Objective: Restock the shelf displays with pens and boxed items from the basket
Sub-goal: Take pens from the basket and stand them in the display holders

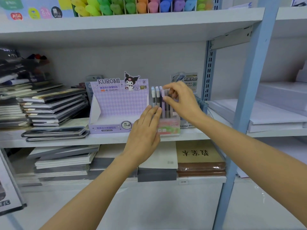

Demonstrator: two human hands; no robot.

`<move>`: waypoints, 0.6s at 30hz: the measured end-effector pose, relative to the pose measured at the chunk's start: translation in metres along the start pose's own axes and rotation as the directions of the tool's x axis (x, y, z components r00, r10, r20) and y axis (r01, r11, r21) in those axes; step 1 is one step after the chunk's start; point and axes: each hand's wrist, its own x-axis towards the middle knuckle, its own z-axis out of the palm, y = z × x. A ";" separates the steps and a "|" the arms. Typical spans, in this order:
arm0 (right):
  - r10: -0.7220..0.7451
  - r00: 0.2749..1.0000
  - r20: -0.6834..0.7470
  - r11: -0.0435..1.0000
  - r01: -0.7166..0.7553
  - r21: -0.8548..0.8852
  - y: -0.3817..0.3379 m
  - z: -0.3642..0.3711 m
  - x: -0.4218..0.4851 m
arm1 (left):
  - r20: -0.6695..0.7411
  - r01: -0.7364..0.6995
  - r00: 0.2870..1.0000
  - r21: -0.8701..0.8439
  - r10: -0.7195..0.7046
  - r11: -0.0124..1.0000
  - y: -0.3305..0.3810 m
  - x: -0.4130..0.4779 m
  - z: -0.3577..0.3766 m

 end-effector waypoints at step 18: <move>0.538 0.435 0.722 0.813 -0.496 -0.307 0.143 0.132 -0.397 | 0.779 0.636 0.579 -0.247 -0.240 0.731 0.041 -0.276 0.237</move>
